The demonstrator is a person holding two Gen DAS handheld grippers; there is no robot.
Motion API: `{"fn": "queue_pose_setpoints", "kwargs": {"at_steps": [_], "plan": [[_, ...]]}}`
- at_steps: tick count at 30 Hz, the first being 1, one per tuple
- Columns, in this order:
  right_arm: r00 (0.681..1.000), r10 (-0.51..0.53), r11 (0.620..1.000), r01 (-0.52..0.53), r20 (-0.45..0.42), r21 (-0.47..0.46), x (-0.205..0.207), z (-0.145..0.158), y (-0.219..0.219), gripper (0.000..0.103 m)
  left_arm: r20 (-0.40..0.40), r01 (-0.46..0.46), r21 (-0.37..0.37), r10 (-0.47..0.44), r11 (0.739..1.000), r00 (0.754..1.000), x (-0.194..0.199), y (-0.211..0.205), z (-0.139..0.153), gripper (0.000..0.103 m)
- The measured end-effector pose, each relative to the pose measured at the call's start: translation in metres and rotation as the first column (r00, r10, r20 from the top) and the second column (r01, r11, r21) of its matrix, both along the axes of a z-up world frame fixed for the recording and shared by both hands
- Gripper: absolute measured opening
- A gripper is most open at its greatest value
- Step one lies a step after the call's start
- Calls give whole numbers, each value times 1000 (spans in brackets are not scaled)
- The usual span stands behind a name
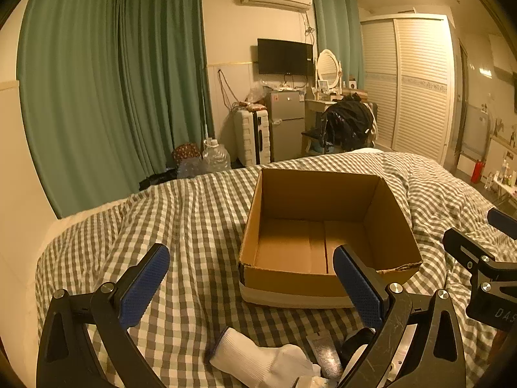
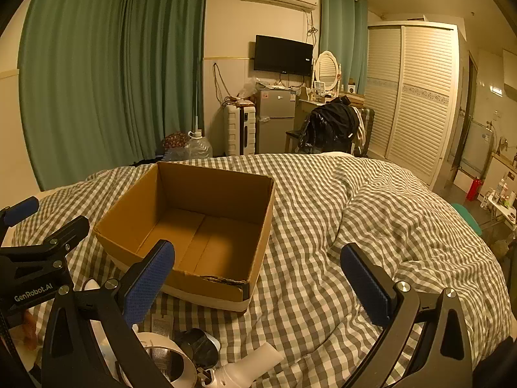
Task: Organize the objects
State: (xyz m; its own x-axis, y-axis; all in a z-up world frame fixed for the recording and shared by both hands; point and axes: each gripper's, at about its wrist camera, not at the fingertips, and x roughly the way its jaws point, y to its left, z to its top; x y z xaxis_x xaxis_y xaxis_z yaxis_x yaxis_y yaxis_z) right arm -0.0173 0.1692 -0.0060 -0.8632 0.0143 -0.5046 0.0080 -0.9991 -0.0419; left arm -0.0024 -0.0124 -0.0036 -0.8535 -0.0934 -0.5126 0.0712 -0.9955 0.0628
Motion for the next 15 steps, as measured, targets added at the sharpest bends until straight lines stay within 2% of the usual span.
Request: {"fn": "queue_pose_setpoints", "kwargs": {"at_steps": [15], "plan": [[1000, 1, 1000, -1, -3, 1, 3, -1, 3, 103, 10, 5, 4, -5, 1000, 1000, 0, 0, -3, 103]]}}
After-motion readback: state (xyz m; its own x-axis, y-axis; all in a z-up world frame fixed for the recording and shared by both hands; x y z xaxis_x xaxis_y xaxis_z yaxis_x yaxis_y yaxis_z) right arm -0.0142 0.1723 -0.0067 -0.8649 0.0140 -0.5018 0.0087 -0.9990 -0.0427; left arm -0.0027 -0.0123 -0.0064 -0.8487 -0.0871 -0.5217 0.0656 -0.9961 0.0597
